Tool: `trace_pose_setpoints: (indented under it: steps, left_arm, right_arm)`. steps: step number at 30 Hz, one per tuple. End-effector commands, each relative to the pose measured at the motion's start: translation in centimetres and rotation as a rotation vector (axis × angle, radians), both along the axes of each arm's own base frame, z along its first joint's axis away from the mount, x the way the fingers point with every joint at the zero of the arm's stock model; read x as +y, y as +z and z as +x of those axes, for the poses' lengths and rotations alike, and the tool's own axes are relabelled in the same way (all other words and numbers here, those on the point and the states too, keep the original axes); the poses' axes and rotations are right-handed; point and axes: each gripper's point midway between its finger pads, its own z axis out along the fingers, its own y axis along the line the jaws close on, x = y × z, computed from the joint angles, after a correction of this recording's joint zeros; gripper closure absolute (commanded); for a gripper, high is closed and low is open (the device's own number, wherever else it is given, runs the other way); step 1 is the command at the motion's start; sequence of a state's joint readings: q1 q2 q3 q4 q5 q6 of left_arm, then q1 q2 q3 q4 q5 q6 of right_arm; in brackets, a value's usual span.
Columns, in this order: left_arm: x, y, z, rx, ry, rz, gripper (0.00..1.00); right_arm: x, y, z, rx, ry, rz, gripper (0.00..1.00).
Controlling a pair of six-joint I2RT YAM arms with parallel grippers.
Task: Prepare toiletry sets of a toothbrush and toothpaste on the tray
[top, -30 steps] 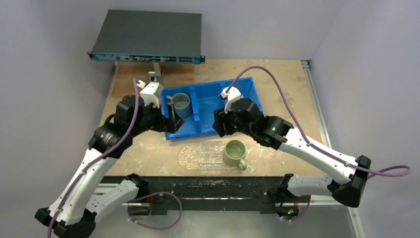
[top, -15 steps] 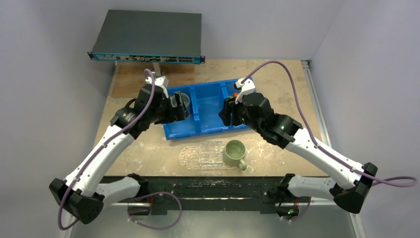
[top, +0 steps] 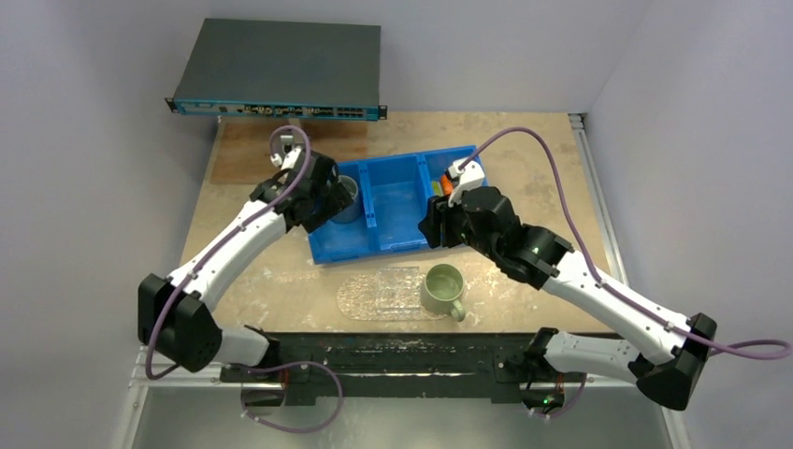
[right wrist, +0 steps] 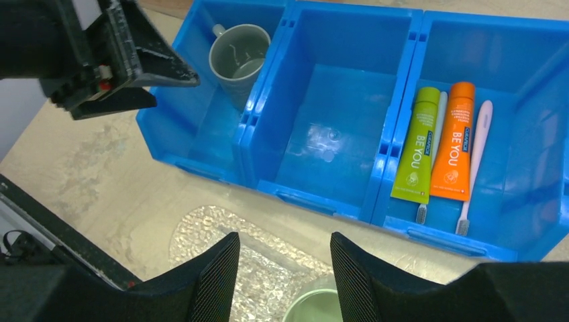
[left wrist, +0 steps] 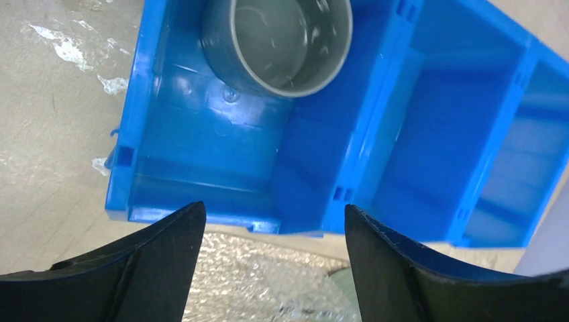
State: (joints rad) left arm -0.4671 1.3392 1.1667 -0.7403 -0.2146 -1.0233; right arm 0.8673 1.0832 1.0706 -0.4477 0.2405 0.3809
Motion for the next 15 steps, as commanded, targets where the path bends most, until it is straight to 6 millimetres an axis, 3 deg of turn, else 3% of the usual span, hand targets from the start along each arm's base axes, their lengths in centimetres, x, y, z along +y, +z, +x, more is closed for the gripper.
trace_pose_setpoints:
  steps: [1,9,15]
  left_arm:
    - [0.4,1.4,3.5,-0.055,0.181,-0.057,0.27]
    - [0.7,-0.1,6.6,0.021,0.291,-0.056,0.36]
    - [0.3,-1.5,7.8,0.094,0.318,-0.044,0.43]
  right_arm:
    - [-0.2,0.7,-0.5,-0.020,0.020,0.025,0.46]
    - [-0.7,0.7,-1.3,-0.025,0.044,0.026,0.46]
    - [-1.0,0.4,-1.8,-0.024,0.057,0.017,0.46]
